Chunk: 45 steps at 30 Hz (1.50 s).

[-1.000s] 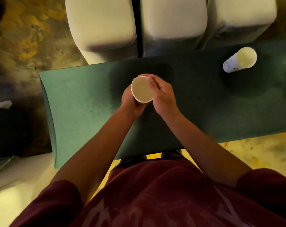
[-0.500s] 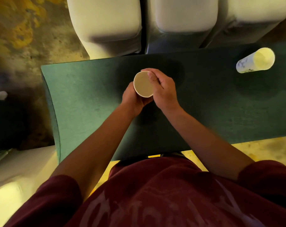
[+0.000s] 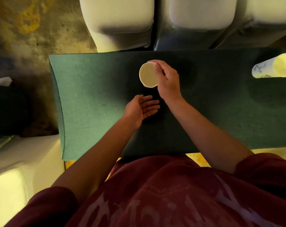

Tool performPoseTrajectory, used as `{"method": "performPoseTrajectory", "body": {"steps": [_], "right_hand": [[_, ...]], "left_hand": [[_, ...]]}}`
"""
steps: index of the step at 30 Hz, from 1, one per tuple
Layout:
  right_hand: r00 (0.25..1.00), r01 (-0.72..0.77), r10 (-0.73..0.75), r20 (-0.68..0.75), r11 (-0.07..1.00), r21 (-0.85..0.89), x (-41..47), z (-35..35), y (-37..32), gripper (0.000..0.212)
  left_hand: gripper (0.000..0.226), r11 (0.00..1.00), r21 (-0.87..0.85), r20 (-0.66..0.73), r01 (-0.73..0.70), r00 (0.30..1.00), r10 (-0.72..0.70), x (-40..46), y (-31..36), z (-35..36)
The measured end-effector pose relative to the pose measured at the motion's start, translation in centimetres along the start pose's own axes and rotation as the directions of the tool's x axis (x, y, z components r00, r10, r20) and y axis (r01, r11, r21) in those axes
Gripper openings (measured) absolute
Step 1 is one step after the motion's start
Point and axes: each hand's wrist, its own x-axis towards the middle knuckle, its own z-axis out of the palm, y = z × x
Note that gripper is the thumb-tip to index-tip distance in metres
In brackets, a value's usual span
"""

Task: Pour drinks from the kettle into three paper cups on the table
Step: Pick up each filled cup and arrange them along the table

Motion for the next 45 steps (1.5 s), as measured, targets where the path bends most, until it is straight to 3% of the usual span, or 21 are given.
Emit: {"method": "performPoseTrajectory", "body": {"steps": [12, 28, 39, 45], "right_hand": [[0.994, -0.054, 0.058, 0.095, 0.998, -0.045, -0.1, -0.7, 0.3, 0.032], [0.98, -0.102, 0.107, -0.167, 0.994, 0.04, -6.3, -7.4, -1.8, 0.027], [0.936, -0.124, 0.159, -0.315, 0.984, 0.128, -13.4, -13.0, -1.5, 0.025], [0.906, -0.097, 0.146, -0.396, 0.985, 0.142, -15.9, -17.5, -1.2, 0.024]], "left_hand": [[0.047, 1.0, -0.003, -0.013, -0.007, 1.0, 0.007, -0.1, 0.5, -0.7], [0.046, 0.998, 0.052, 0.074, -0.038, 0.997, 0.034, -3.0, -1.9, 2.8], [0.041, 0.973, 0.215, 0.273, -0.087, 0.962, 0.025, -5.0, -4.0, 9.7], [0.039, 0.901, 0.365, 0.321, -0.237, 0.94, 0.117, -6.5, -5.0, 13.9]]}}
